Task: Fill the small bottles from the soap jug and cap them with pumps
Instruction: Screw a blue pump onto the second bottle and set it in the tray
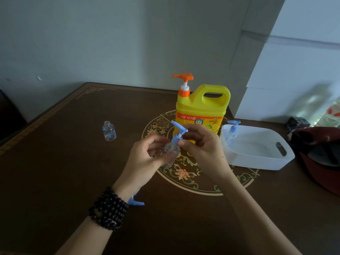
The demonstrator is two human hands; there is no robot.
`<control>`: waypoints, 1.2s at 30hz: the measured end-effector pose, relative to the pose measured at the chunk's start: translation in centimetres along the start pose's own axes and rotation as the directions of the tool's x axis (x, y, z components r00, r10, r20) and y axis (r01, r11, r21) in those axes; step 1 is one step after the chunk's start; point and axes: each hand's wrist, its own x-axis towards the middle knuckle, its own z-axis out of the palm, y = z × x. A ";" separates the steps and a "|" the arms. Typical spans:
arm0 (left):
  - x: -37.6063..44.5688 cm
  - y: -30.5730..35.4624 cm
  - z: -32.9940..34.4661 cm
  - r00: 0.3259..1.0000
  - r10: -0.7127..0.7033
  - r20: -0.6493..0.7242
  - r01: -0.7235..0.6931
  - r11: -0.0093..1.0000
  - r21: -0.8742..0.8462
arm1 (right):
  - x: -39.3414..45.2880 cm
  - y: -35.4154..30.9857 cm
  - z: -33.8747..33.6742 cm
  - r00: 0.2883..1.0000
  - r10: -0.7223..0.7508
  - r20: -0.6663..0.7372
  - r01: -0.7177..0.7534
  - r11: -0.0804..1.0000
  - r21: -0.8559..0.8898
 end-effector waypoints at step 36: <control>-0.3 0.2 0.9 0.998 0.055 -0.011 -0.054 0.998 0.038 | -0.5 -0.4 -0.2 0.996 0.090 -0.021 -0.084 0.977 0.196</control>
